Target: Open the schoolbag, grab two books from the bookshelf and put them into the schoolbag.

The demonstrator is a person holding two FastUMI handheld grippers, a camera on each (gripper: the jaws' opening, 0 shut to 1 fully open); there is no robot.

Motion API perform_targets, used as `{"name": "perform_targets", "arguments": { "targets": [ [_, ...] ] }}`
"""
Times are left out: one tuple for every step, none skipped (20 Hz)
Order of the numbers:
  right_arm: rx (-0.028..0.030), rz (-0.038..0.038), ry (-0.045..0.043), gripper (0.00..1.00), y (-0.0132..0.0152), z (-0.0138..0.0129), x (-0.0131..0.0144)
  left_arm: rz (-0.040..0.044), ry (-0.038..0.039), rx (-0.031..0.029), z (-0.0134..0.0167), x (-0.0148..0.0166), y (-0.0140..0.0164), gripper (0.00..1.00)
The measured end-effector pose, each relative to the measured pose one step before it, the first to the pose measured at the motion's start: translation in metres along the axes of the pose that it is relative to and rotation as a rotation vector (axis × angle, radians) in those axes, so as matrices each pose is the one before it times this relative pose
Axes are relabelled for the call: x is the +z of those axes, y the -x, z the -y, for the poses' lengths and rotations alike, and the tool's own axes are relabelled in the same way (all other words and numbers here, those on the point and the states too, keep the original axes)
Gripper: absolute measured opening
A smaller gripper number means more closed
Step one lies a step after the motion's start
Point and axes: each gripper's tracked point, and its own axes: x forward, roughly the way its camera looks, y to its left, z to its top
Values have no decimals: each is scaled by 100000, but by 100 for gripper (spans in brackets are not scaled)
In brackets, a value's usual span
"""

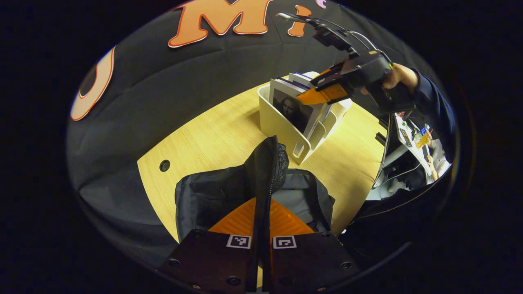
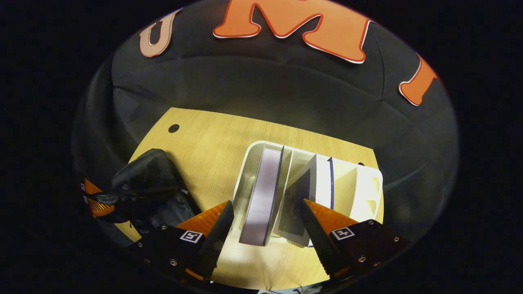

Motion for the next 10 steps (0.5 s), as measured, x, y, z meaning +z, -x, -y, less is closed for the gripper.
{"name": "perform_targets", "arguments": {
  "targets": [
    [1827,-1097,-681,98,-419,-286,406,-442,-784,-226,12,174,72,6],
    [1822,-1026,-277,98,-430,-176,371,-395,-425,403,-146,192,31,5],
    [618,-2084,-1022,98,-395,54,187,6,63,1402,-313,264,-135,6],
    [762,-1934,-1460,97,-475,64,-26,-587,324,-432,157,40,-69,6],
    [555,-2356,-2040,95,-491,74,102,-423,-488,-247,93,159,-129,5],
    [2465,-2082,-2629,95,-522,-273,-31,-378,-64,361,26,67,-236,6],
    [2281,-3643,-2562,92,-392,-263,-299,18,-277,592,-172,212,-72,6],
    [1673,-1786,-2004,91,-391,-305,-80,-87,14,63,-107,-13,-53,5],
    [-381,-1924,-519,87,-598,159,-38,-8,278,52,-50,40,-104,5],
    [-1108,-1643,-315,84,-191,344,-130,-178,163,-84,47,-53,-38,5]
  ]
}}
